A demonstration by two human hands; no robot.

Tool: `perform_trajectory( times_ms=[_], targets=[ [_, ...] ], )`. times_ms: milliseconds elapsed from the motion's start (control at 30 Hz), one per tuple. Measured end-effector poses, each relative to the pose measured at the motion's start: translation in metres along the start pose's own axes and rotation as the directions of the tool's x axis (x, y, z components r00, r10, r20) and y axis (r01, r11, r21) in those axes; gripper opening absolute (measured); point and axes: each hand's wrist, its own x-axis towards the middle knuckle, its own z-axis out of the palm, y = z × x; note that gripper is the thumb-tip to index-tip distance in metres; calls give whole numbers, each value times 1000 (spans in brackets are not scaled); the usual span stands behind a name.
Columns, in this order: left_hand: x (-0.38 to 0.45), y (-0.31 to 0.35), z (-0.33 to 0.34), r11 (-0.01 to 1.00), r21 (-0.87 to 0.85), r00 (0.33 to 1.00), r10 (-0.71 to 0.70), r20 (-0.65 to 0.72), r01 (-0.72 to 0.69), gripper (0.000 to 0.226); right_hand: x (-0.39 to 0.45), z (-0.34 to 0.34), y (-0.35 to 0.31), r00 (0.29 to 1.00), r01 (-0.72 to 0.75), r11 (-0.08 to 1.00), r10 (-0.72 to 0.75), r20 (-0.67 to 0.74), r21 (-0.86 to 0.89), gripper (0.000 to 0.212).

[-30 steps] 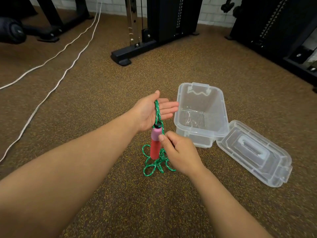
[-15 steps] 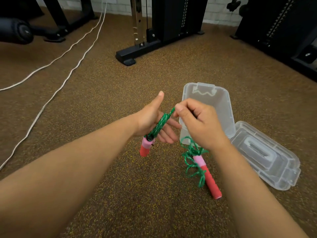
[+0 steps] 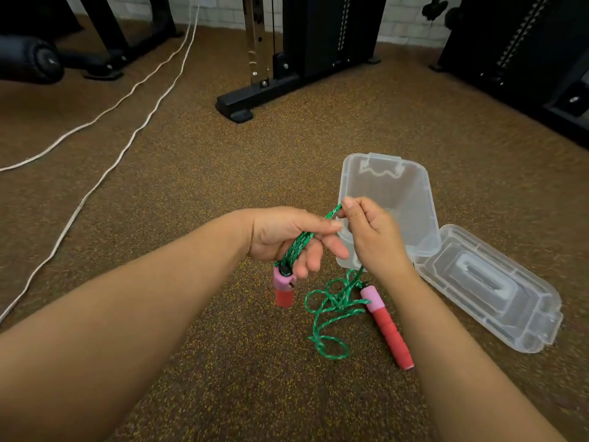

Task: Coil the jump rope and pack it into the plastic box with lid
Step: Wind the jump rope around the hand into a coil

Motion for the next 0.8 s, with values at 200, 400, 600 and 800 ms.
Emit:
perform_trajectory(
  times_ms=[200,400,600,800],
  targets=[
    [1,11,-11,909,-339,962,182,-204,-243,49,-24,22,31,985,-156,987,152,77,47,37],
    [9,14,-22,776,-443,859,240,-451,-449,45,-44,28,23,979,-84,977,117,165,-197,34],
    [16,15,-21,816,-351,820,236,-521,-458,64,-46,21,-7,966,123,926,-30,255,-357,34],
    [17,14,-22,870,-380,897,141,-419,-314,101,-40,20,-33,946,254,924,-176,272,-284,32]
  ],
)
